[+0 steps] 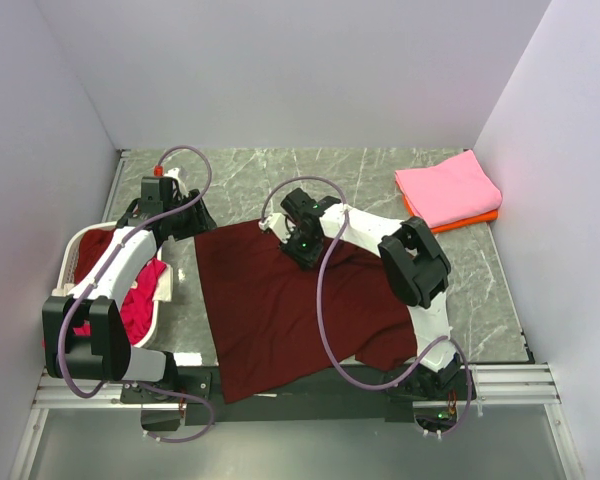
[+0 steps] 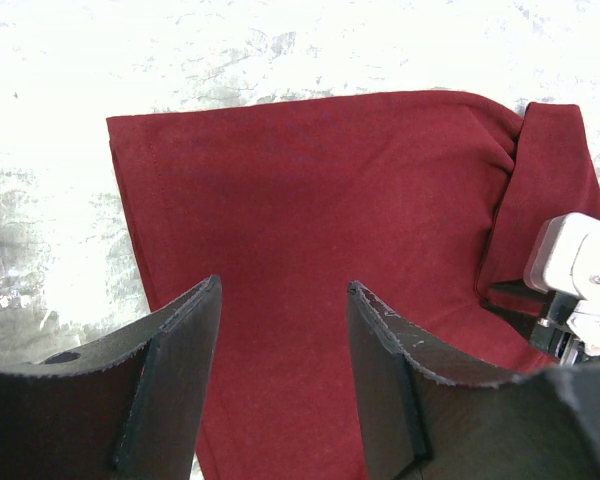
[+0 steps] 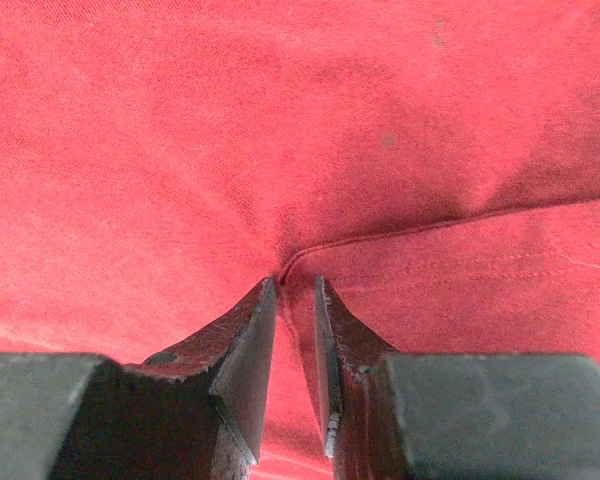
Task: Fold and stack the t-shirts
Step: Flatten the tshirt out
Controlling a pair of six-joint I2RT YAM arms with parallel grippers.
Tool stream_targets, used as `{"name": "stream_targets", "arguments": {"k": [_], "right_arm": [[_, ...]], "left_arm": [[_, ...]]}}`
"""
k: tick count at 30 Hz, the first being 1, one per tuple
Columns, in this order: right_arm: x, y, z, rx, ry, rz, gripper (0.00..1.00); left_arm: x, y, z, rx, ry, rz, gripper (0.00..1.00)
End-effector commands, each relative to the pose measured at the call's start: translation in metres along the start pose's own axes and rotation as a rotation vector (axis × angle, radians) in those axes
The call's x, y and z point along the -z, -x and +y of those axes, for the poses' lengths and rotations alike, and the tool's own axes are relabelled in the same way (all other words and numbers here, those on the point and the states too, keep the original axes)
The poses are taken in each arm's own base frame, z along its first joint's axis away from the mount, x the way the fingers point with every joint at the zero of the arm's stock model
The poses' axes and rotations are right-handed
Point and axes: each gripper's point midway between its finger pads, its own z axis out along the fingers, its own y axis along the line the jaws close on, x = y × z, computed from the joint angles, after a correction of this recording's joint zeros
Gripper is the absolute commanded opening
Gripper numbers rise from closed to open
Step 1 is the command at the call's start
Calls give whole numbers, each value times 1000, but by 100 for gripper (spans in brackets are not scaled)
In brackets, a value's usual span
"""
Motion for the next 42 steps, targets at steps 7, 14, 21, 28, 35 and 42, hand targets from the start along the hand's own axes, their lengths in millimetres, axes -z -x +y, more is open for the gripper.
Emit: {"name": "stream_targets", "arguments": {"k": [7,14,21,28,35,42], "right_arm": [[-1,6,-4,-12,11,-4,23],[25,17,-13,-12,-29,-63,0],[49,14,-35,-58,-62,-116,0],[51,10,-38,-82,-30,-127,9],[42,5,-38,-83,-24,-102,20],[42,4,-40,-87,-27,-99,18]], "left_arm": [[4,7,-3,-30,-16,-33,59],[3,7,-3,-31,-14,-31,58],[1,5,-1,-30,-7,-25,58],[-2,4,1,-26,-2,-18,59],[-2,3,1,-26,-1,-15,59],[-1,4,0,-28,-5,-16,58]]}}
